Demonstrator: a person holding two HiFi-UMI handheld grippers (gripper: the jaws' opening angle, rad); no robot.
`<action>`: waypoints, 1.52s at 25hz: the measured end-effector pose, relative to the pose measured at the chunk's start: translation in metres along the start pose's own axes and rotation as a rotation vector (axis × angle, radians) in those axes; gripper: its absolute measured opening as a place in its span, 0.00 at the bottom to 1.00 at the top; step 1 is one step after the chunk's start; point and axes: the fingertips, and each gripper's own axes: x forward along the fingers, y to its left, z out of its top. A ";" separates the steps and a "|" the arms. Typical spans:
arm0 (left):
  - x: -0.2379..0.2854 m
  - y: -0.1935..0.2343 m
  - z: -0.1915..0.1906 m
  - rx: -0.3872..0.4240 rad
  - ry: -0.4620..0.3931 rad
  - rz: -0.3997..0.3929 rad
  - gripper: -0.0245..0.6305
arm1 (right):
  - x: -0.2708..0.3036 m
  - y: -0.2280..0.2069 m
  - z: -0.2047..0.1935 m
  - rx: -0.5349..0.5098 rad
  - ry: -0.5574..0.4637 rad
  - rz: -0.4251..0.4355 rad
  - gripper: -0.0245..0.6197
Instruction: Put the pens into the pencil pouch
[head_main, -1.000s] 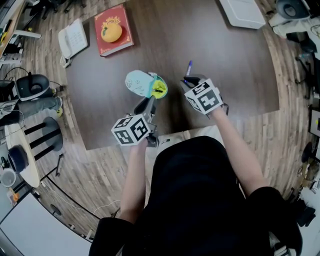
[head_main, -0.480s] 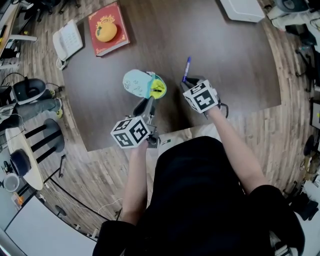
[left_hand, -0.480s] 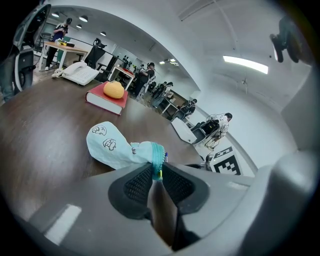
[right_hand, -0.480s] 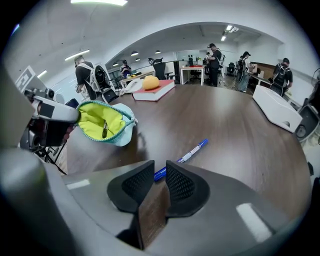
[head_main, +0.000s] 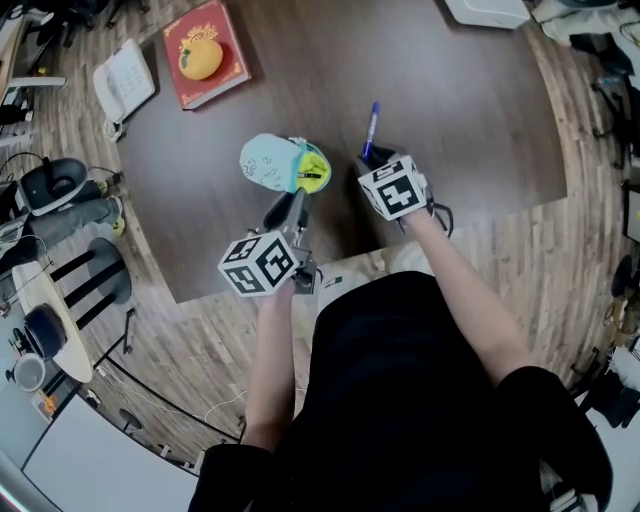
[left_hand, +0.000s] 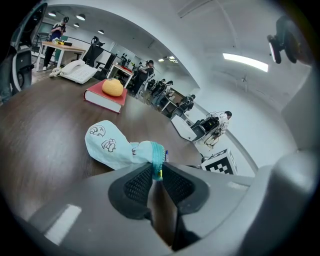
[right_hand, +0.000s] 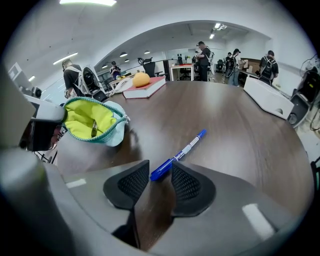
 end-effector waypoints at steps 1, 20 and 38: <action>0.001 0.000 0.000 0.001 0.002 -0.001 0.12 | 0.001 -0.001 0.000 0.003 -0.003 -0.007 0.23; 0.001 0.002 0.002 0.000 0.000 0.005 0.12 | 0.012 0.002 0.005 -0.087 -0.001 -0.032 0.23; -0.001 0.003 0.004 0.002 -0.005 0.004 0.12 | 0.011 0.017 -0.004 -0.254 0.044 -0.010 0.13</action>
